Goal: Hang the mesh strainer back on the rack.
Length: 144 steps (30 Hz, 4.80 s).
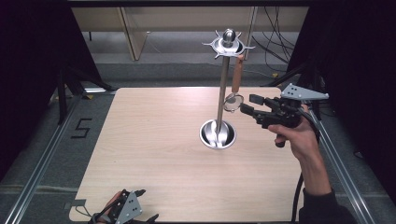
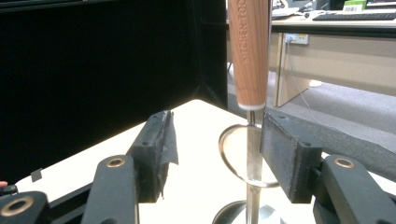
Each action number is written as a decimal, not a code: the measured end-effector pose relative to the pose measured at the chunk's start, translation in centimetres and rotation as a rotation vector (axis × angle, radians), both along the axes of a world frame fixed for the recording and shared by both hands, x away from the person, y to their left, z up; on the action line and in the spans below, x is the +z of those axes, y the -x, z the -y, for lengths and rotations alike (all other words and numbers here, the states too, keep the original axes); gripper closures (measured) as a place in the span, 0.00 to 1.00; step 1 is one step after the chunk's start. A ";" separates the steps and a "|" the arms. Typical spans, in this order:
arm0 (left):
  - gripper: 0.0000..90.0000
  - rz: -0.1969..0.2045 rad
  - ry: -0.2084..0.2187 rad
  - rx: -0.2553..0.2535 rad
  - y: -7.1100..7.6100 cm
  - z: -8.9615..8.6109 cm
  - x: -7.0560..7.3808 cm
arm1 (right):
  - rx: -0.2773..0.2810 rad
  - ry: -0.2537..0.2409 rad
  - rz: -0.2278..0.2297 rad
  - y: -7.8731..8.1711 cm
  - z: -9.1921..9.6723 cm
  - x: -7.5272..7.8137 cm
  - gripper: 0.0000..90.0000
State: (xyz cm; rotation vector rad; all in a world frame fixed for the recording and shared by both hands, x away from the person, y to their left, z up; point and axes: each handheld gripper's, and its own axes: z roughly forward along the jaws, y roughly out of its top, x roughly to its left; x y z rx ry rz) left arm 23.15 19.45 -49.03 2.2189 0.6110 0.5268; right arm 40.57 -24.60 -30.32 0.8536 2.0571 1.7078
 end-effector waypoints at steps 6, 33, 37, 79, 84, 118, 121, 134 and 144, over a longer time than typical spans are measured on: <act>0.17 -0.001 0.001 -0.003 0.0 0.0 0.0 | -0.005 0.025 -0.014 0.5 -0.1 -1.1 0.49; 0.17 0.000 0.012 0.011 -0.2 -0.1 0.1 | -0.030 0.115 -0.043 0.9 -0.8 -4.0 0.45; 0.17 0.002 0.014 0.012 -0.1 -0.1 0.2 | -0.014 0.120 -0.064 1.0 -1.0 -4.3 0.44; 0.17 0.002 -0.008 0.006 0.2 -0.3 0.2 | 0.055 0.263 -0.148 1.9 -4.2 -9.0 0.42; 0.17 0.003 -0.007 0.008 0.2 -0.3 0.2 | 0.065 0.266 -0.164 2.2 -4.3 -9.3 0.41; 0.17 0.011 -0.008 0.002 0.3 -0.3 0.2 | 0.029 0.294 -0.238 2.8 -4.2 -12.6 0.27; 0.17 0.011 -0.008 0.002 0.3 -0.2 0.2 | 0.028 0.300 -0.232 2.6 -3.9 -13.1 0.27; 0.17 0.021 -0.018 -0.001 0.2 -0.3 0.2 | 0.042 0.327 -0.265 3.0 -3.8 -14.5 0.27; 0.17 0.011 -0.008 0.001 0.3 -0.2 0.2 | 0.037 0.353 -0.270 3.4 -3.6 -15.5 0.27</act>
